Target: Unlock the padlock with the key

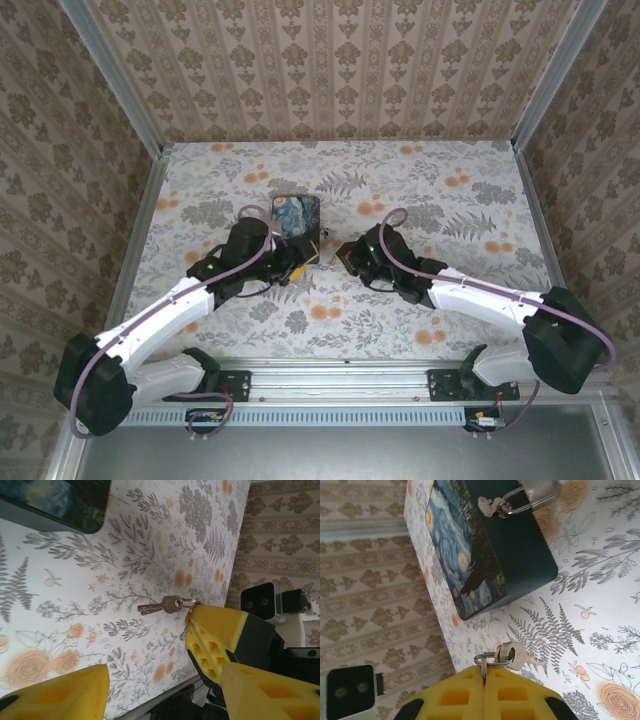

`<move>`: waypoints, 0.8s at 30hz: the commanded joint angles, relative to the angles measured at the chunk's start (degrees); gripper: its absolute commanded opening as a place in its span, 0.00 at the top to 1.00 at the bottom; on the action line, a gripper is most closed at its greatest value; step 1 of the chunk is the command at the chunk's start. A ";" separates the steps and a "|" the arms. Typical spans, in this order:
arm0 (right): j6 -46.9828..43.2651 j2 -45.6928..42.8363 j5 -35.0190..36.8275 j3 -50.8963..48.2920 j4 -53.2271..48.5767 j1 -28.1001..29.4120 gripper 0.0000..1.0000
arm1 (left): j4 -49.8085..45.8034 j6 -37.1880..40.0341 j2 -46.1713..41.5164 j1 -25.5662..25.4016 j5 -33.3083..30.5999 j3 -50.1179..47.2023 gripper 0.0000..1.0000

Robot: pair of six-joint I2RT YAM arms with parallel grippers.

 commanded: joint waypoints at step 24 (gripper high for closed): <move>16.95 3.31 3.19 -1.44 12.57 2.94 1.00 | 22.50 -18.88 6.59 -3.03 -0.29 -5.66 0.82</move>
